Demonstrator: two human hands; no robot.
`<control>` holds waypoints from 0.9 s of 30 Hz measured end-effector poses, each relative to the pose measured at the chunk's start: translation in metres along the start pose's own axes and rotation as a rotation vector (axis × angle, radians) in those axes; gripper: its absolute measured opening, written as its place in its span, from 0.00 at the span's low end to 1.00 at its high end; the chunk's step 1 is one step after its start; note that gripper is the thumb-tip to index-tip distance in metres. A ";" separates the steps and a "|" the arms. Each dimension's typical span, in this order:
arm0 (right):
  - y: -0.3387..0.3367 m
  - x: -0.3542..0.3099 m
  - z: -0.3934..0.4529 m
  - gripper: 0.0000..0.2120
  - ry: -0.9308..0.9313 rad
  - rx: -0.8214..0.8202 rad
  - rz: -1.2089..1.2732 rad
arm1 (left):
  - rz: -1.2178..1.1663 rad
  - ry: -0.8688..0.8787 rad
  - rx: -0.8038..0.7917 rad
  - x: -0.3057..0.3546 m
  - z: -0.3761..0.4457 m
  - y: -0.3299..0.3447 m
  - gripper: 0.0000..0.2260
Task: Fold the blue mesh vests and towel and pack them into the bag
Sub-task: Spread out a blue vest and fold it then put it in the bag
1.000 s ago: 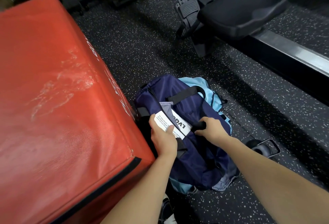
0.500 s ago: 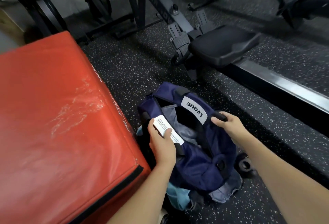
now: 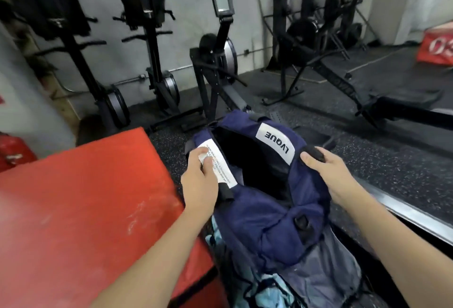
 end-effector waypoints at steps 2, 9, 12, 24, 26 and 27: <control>0.017 -0.045 -0.006 0.03 -0.065 -0.008 0.014 | -0.008 0.046 0.026 0.030 0.025 -0.041 0.07; 0.125 -0.168 -0.050 0.11 -0.210 -0.129 0.113 | 0.044 0.156 0.133 0.096 0.082 -0.197 0.08; 0.184 -0.206 -0.077 0.07 -0.255 -0.188 0.142 | 0.077 0.184 0.191 0.111 0.094 -0.272 0.09; 0.461 -0.251 -0.205 0.05 -0.237 -0.486 0.302 | 0.347 0.194 0.308 0.066 0.111 -0.548 0.08; 0.502 -0.243 -0.226 0.05 -0.196 -0.526 0.346 | 0.389 0.163 0.305 0.047 0.114 -0.583 0.07; 0.520 -0.237 -0.237 0.04 -0.180 -0.543 0.363 | 0.412 0.144 0.303 0.038 0.115 -0.598 0.07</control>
Point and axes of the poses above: each hand's wrist, its own z-axis towards the middle knuckle, its own y-axis out of the palm, x = y × z, the point moved 8 cm from there along z, towards the middle knuckle, and after that the axes turned 2 degrees about x, right-handed, at the moved point
